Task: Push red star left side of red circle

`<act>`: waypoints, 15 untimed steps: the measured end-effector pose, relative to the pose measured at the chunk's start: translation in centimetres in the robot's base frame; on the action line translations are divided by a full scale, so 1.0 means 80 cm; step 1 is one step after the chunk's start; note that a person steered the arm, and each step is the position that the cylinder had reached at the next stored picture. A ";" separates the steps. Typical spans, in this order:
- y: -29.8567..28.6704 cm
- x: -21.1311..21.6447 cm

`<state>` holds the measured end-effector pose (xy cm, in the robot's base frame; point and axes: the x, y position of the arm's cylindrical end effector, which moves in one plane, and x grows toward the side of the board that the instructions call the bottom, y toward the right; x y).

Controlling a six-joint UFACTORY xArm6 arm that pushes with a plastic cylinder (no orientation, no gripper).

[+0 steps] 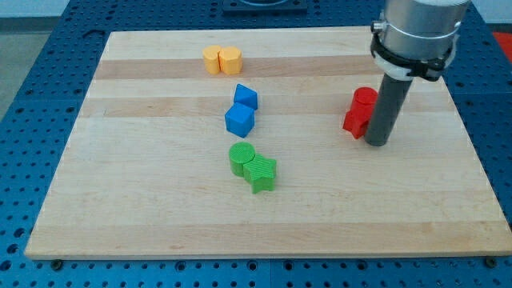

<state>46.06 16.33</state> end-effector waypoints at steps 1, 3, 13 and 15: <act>0.045 0.001; 0.023 -0.022; -0.083 -0.049; -0.133 -0.044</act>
<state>42.55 5.68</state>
